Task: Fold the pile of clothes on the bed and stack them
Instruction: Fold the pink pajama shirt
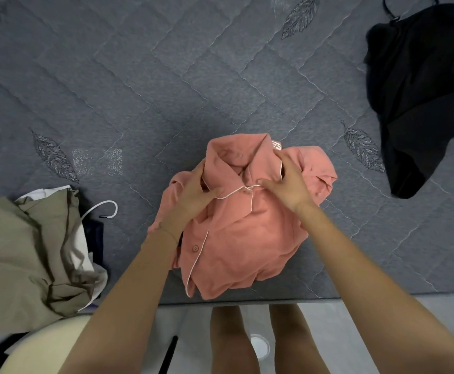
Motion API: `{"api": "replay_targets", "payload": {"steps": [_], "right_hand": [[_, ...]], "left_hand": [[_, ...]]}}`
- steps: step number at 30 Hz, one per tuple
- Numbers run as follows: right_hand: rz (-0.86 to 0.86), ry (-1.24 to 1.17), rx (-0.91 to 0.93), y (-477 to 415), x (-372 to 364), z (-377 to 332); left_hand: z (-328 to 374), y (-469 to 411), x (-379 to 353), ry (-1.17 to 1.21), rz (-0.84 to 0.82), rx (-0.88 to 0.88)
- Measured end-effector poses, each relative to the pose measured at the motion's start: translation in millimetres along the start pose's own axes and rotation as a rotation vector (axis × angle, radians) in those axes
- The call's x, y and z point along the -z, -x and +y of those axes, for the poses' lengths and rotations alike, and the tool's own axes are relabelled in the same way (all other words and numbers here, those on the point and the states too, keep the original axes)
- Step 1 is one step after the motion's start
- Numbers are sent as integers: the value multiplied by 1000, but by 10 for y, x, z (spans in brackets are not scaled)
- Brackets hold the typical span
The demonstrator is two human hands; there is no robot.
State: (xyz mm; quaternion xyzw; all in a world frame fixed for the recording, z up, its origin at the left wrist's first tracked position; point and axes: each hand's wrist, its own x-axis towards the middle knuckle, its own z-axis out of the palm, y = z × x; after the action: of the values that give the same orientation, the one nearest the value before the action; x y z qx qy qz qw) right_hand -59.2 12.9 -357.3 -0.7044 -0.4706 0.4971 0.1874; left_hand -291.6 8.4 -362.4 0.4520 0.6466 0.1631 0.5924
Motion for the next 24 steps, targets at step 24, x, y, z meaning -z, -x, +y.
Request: {"api": "replay_targets", "payload": {"steps": [24], "right_hand": [[206,43,223,456,400,-765]], "left_hand": [[863,554,56,24,492,-318]]}}
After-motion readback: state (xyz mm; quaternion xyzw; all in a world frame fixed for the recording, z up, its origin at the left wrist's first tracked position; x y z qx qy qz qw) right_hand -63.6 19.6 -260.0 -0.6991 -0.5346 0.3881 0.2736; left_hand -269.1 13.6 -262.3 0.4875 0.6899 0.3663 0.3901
